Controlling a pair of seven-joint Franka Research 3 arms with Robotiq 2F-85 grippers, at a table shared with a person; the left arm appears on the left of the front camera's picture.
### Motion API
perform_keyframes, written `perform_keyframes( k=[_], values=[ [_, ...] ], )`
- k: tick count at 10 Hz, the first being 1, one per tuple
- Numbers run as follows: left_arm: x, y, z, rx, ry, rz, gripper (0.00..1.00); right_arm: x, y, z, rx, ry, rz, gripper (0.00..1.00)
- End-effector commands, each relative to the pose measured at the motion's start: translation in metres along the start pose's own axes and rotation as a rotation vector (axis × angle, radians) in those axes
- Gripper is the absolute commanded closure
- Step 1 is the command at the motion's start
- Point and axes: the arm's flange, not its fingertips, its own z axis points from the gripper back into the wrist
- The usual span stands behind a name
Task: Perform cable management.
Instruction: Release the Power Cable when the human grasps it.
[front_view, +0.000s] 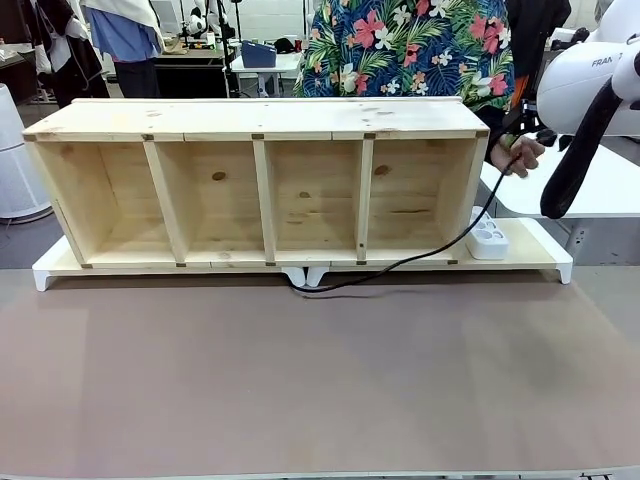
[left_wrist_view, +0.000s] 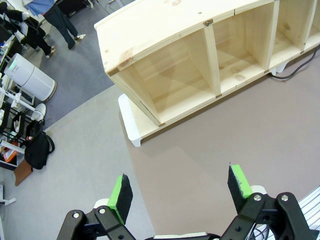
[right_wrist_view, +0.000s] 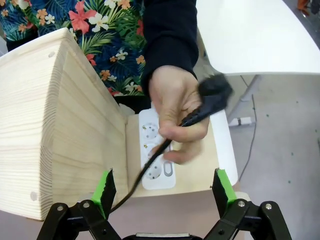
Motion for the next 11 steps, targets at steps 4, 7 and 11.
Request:
perform_keyframes(
  k=[4, 7, 11],
  values=[
    [0.0026, 0.0, -0.0018, 0.005, -0.009, 0.015, 0.0, -0.0007, -0.0001, -0.0018, 0.0, 0.005, -0.002, 0.0],
    [0.0026, 0.0, -0.0018, 0.005, -0.009, 0.015, 0.0, -0.0007, -0.0001, -0.0018, 0.0, 0.005, -0.002, 0.0],
    [0.0026, 0.0, -0.0018, 0.005, -0.009, 0.015, 0.0, -0.0007, -0.0001, -0.0018, 0.0, 0.005, -0.002, 0.0]
  ],
)
